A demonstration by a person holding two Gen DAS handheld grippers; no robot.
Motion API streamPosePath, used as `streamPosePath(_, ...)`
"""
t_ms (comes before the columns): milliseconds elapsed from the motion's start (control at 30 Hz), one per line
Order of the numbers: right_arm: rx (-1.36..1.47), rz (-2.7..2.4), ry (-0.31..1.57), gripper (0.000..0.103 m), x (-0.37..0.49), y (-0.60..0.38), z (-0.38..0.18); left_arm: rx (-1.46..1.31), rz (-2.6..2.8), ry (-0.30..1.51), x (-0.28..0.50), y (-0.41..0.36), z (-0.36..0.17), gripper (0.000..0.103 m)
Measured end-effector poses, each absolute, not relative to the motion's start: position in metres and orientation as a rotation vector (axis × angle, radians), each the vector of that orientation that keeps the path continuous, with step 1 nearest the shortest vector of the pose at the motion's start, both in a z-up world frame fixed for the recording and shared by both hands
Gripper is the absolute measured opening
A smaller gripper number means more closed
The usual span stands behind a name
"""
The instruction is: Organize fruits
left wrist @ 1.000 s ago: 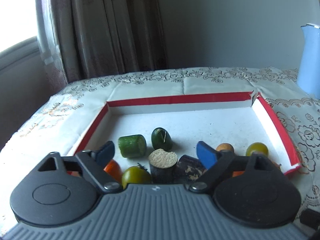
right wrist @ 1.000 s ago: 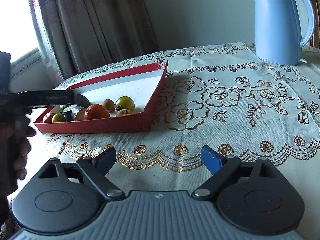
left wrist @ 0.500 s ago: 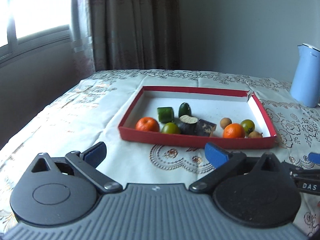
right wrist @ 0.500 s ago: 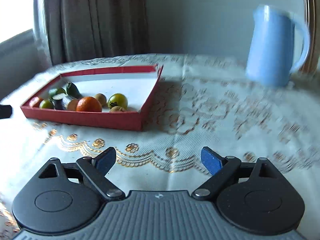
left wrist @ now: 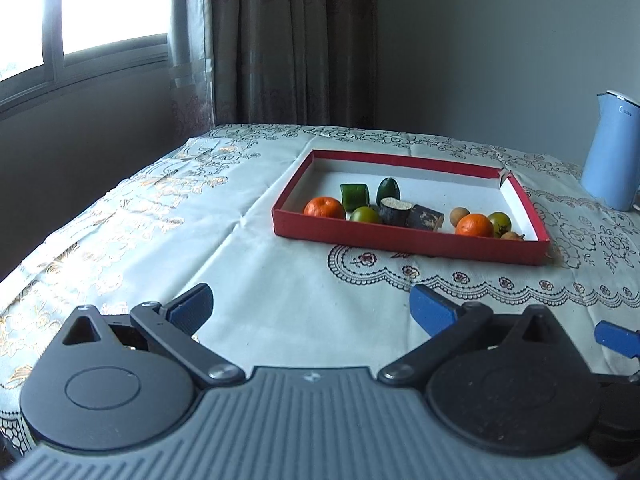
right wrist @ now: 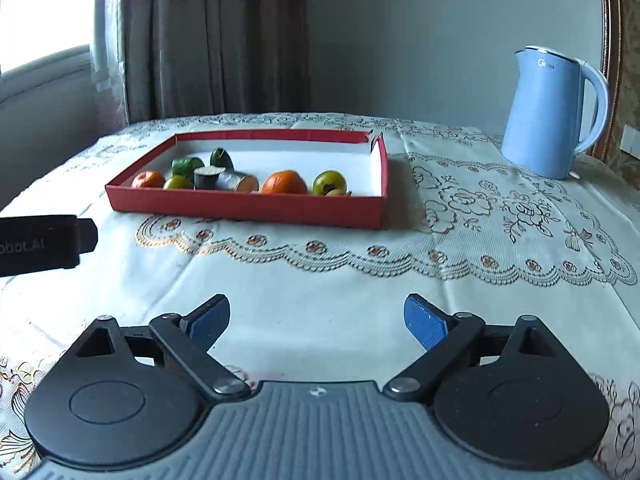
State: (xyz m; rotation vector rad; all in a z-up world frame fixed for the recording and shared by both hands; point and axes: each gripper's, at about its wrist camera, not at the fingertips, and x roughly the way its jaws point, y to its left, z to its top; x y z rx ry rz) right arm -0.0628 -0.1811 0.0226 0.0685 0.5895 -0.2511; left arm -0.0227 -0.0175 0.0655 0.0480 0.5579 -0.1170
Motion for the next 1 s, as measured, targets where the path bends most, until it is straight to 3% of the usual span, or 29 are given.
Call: streamPosePath(1000,0.043,-0.188,0.586,0.095,-0.067,-0.164,0.022,0.102,-0.019,0.554,-0.026,-0.017,0.060,0.103)
